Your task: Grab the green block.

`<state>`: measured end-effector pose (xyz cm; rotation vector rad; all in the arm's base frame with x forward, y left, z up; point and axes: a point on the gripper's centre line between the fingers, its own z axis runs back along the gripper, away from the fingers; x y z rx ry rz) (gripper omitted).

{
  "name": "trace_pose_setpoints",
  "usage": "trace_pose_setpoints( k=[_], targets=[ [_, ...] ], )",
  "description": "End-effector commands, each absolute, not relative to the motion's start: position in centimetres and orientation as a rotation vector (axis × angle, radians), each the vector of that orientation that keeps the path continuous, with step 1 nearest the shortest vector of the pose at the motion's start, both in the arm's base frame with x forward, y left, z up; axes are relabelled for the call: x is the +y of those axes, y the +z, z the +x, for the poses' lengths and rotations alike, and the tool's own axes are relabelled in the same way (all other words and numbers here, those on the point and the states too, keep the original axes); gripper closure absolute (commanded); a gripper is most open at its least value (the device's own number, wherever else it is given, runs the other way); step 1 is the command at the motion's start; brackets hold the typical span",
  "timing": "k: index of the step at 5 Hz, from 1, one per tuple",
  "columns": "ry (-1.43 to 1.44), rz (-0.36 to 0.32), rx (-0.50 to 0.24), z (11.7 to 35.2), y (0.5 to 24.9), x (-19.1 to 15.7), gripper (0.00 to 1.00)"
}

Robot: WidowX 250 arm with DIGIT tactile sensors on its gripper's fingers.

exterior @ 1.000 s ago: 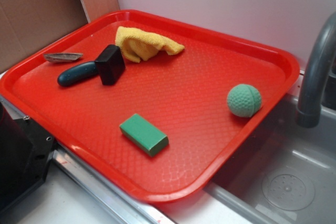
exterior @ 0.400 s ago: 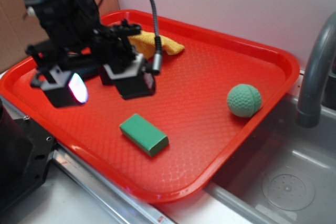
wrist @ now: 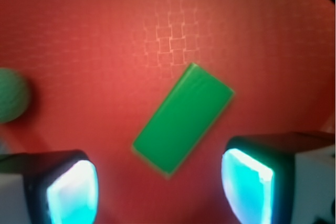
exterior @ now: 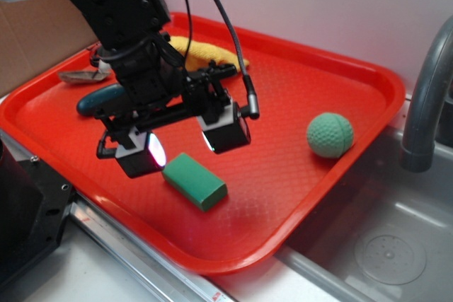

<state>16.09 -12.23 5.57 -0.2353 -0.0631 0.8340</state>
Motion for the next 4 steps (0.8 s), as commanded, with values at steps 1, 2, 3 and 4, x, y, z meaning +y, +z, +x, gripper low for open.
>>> trace_pose_setpoints(
  k=[1, 2, 3, 4],
  targets=[
    [0.815, -0.151, 0.014, 17.8, 2.4, -12.1, 0.00],
    [0.801, -0.083, 0.061, 16.0, 0.7, -12.1, 0.00],
    [0.770, -0.015, 0.075, 15.8, -0.1, -12.3, 0.70],
    [0.772, -0.020, 0.060, 16.0, 0.5, -12.1, 1.00]
  ],
)
